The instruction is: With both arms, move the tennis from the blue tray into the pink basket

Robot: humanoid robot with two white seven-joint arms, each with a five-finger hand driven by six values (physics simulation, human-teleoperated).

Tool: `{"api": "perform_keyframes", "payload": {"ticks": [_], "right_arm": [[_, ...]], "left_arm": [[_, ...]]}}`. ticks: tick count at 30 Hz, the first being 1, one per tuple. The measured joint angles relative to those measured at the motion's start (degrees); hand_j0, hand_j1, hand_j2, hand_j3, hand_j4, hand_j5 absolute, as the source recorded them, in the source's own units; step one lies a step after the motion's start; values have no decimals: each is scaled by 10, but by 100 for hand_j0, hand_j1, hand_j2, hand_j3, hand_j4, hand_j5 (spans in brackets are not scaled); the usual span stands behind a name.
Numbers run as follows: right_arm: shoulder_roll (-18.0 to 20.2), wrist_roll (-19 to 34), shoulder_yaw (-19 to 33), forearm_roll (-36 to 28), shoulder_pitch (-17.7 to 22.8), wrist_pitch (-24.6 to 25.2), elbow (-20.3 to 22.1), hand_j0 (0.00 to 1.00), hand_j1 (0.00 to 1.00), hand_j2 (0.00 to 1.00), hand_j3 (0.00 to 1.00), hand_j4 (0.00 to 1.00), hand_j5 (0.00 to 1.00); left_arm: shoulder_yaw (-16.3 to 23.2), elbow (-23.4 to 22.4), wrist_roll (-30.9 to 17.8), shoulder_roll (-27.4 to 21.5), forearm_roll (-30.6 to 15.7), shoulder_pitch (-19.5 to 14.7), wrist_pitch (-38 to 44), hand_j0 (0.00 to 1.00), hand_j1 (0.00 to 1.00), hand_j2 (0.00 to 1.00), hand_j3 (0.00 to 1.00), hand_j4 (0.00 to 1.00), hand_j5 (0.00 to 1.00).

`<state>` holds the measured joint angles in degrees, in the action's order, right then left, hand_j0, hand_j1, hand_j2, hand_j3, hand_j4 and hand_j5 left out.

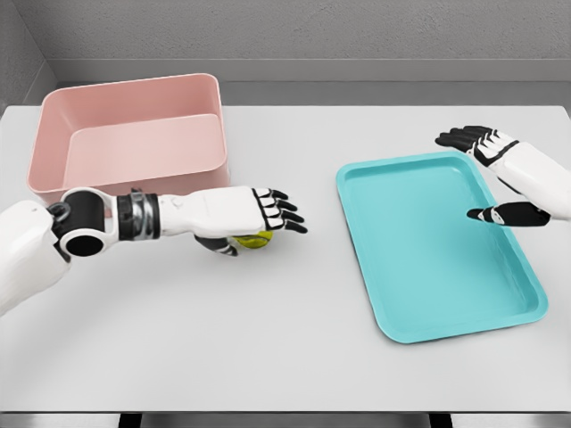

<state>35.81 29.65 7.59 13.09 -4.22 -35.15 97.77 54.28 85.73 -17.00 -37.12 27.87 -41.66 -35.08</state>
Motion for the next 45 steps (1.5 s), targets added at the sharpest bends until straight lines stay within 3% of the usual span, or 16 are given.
{"api": "perform_keyframes", "payload": {"ticks": [8, 23, 41, 45], "right_arm": [[0, 0, 1, 0, 1, 0, -1, 100, 100, 100, 100, 100, 100], [0, 0, 2, -2, 2, 0, -1, 100, 100, 100, 100, 100, 100], [0, 0, 2, -3, 3, 0, -1, 100, 100, 100, 100, 100, 100], [0, 0, 3, -3, 3, 0, 0, 100, 100, 100, 100, 100, 100]], "left_arm": [[5, -18, 0, -16, -18, -3, 0, 100, 100, 100, 100, 100, 100], [10, -68, 0, 7, -18, -12, 0, 100, 100, 100, 100, 100, 100], [19, -95, -1, 37, -16, -18, 0, 100, 100, 100, 100, 100, 100], [23, -98, -6, 40, -16, -18, 0, 80, 80, 80, 80, 80, 80]]}}
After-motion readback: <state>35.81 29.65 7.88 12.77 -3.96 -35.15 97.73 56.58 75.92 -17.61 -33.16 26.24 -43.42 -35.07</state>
